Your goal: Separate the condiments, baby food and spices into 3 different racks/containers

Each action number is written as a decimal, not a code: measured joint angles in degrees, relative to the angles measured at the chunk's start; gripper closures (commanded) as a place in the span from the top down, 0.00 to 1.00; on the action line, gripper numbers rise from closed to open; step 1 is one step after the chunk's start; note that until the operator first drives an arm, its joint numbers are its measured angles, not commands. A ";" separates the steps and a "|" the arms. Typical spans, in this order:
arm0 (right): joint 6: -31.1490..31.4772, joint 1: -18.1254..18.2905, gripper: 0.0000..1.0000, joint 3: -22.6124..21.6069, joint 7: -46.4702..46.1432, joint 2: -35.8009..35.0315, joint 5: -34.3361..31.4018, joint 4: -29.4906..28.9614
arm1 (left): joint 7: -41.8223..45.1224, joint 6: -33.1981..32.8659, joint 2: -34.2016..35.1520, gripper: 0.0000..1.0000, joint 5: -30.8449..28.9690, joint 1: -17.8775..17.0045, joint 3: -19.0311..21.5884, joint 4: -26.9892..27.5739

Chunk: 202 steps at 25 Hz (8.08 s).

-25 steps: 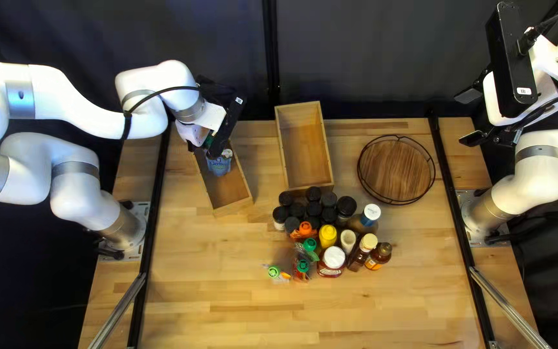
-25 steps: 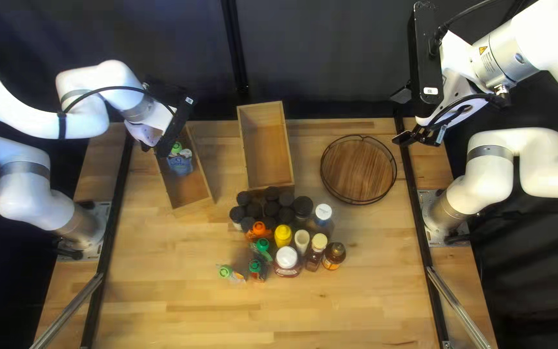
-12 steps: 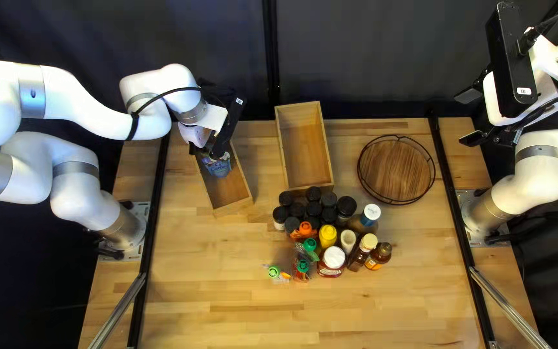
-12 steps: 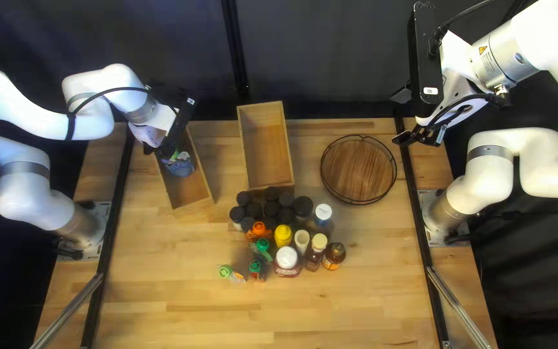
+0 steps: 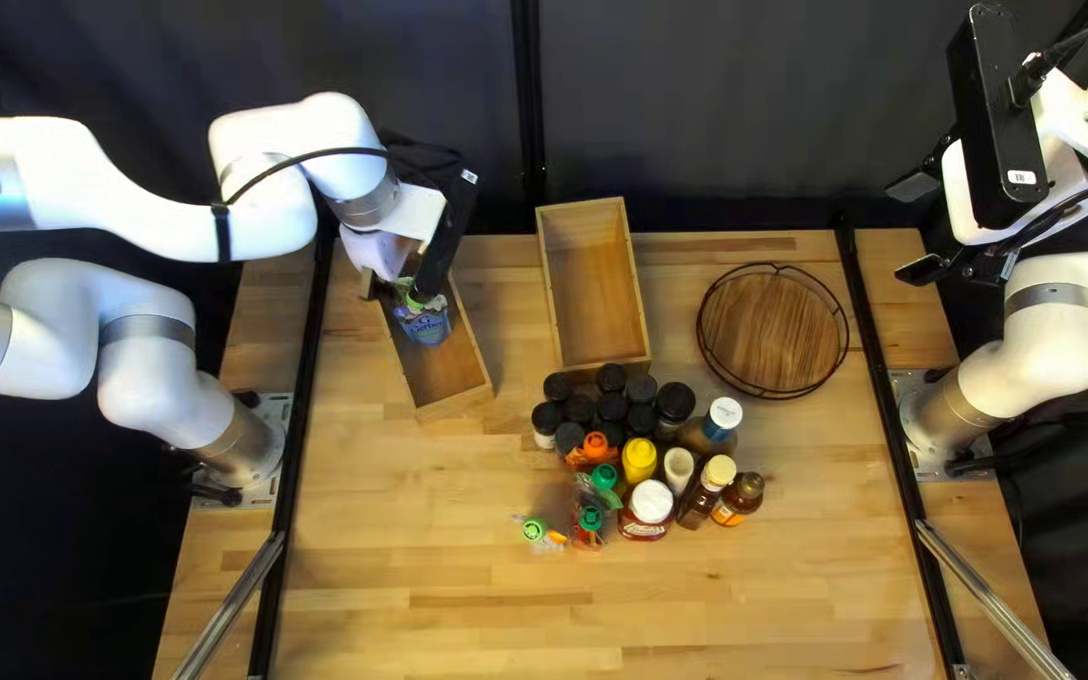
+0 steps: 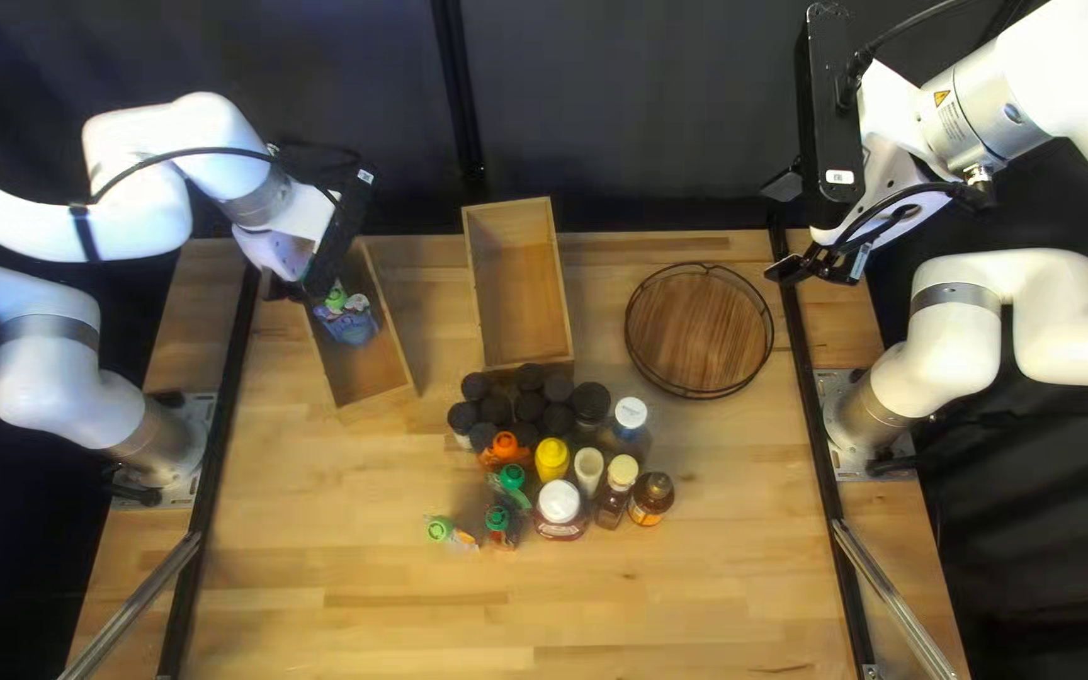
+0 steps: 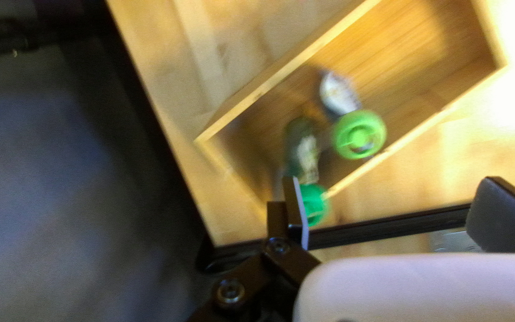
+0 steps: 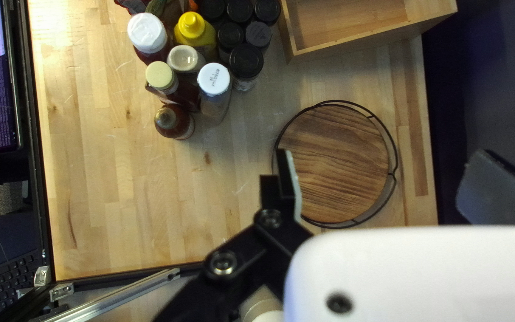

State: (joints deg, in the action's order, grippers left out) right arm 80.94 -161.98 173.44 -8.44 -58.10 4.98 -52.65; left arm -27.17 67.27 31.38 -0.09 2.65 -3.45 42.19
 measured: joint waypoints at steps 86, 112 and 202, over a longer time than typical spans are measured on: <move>0.00 0.00 1.00 0.00 0.00 0.00 0.00 0.00 | 50.74 -15.03 -4.32 0.00 -28.11 17.61 14.41 -16.88; 0.00 0.00 1.00 0.00 0.00 0.00 0.00 0.00 | 33.07 -10.64 -0.70 1.00 -8.56 3.84 8.36 -9.54; 0.00 0.00 1.00 0.00 0.00 0.00 0.00 0.00 | 37.74 -4.92 1.85 0.00 -4.61 7.55 2.25 -6.23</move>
State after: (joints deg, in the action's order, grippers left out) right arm 80.94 -161.98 173.44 -8.44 -58.10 4.98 -52.65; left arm 10.57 62.35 33.23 -4.70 10.19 -1.20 35.97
